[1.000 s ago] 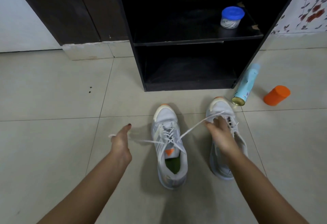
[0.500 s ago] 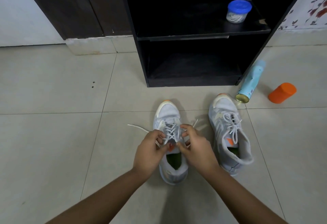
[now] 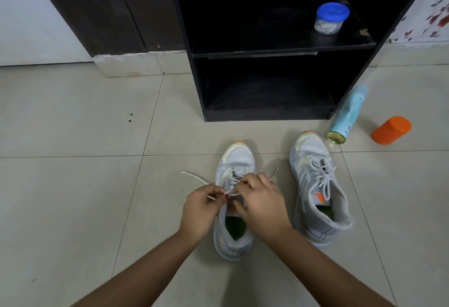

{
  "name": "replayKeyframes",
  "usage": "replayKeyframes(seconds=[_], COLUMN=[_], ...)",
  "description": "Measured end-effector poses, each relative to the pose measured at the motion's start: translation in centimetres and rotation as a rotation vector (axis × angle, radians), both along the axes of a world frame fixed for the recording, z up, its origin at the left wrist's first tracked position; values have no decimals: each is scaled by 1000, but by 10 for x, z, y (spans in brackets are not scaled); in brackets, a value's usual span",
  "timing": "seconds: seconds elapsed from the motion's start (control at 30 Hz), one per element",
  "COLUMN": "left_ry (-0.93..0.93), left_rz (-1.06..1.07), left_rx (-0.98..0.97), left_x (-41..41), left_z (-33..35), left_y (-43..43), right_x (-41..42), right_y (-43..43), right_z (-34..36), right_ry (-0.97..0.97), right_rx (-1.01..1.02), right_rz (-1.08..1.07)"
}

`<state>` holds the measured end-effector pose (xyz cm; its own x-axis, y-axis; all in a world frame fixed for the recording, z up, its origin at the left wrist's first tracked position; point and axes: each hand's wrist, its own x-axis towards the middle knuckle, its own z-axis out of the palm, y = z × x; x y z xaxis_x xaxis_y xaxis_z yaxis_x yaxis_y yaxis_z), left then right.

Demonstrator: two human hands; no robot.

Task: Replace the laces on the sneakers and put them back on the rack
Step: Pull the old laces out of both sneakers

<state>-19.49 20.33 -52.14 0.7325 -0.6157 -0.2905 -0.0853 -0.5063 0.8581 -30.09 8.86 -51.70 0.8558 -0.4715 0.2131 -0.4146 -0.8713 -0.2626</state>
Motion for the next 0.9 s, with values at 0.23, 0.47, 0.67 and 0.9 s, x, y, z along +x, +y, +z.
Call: replayKeyframes(seconds=[0.23, 0.47, 0.67, 0.9], left_ry=[190, 208, 211, 215], left_rz=[115, 73, 69, 33], left_rx=[-34, -27, -14, -13], left_x=[5, 7, 7, 10], left_z=[-1, -1, 0, -3], left_y=[-2, -4, -4, 0], right_x=[1, -11, 6, -11], right_y=[-6, -17, 5, -30], right_z=[-7, -11, -3, 0], right_ry=[-128, -88, -21, -254], right_rx=[239, 419, -94, 500], right_rz=[-65, -266, 79, -238])
